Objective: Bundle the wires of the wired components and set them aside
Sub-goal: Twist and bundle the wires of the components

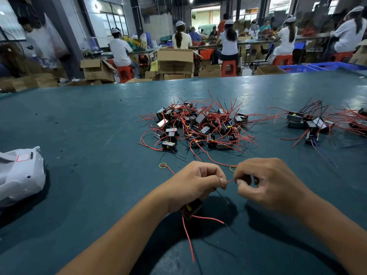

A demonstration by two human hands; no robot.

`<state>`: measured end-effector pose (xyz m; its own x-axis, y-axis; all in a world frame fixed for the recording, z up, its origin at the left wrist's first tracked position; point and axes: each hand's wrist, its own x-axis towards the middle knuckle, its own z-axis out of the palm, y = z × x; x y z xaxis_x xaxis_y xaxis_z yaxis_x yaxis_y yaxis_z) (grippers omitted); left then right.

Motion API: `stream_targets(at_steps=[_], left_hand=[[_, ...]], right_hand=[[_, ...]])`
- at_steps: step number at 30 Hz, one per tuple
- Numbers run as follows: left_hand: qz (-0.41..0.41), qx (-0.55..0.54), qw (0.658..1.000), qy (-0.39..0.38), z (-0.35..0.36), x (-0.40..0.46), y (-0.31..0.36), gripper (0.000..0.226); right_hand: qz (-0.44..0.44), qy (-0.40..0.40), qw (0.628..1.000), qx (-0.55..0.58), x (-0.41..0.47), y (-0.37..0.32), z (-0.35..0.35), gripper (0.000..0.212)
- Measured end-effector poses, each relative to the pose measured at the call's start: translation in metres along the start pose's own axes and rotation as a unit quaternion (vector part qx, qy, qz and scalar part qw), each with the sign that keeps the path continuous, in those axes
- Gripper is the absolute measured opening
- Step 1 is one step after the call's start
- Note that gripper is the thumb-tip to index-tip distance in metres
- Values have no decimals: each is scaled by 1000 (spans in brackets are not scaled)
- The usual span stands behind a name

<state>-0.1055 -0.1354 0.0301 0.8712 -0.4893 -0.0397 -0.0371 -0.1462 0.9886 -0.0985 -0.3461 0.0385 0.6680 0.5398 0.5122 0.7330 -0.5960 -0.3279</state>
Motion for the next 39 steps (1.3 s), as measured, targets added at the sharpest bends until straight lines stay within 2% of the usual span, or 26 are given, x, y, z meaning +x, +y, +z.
stream_targets(at_steps=[3, 7, 10, 12, 17, 20, 25, 30, 33, 39], left_hand=[[-6, -7, 1000, -1, -6, -2, 0, 12], [-4, -37, 999, 21, -17, -3, -2, 14], [-4, -56, 998, 16, -16, -1, -2, 16], [-4, -58, 998, 5, -13, -1, -3, 16], [-6, -60, 998, -12, -11, -1, -4, 17], [-9, -63, 998, -15, -13, -1, -5, 17], [-15, -60, 998, -31, -16, -1, -6, 16], [-4, -51, 998, -32, -17, -2, -5, 15], [1, -40, 999, -32, -17, -2, -5, 14], [-5, -37, 999, -33, -15, -2, -7, 15]], right_hand=[[10, 27, 1000, -10, 1, 8, -7, 15], [31, 96, 994, 44, 2, 20, -16, 10], [-20, 46, 998, 50, 0, 10, -5, 4], [-45, 20, 998, 35, -2, 6, 3, 10], [-68, 16, 997, 35, 0, 3, 9, 4], [-46, -2, 997, 57, -1, 5, 9, 5], [-21, -76, 994, 80, -2, 9, 12, 10], [39, -127, 974, 184, -1, 11, 11, 11], [93, -138, 957, 239, -1, 11, 12, 13], [112, -130, 956, 239, -1, 14, 12, 15]])
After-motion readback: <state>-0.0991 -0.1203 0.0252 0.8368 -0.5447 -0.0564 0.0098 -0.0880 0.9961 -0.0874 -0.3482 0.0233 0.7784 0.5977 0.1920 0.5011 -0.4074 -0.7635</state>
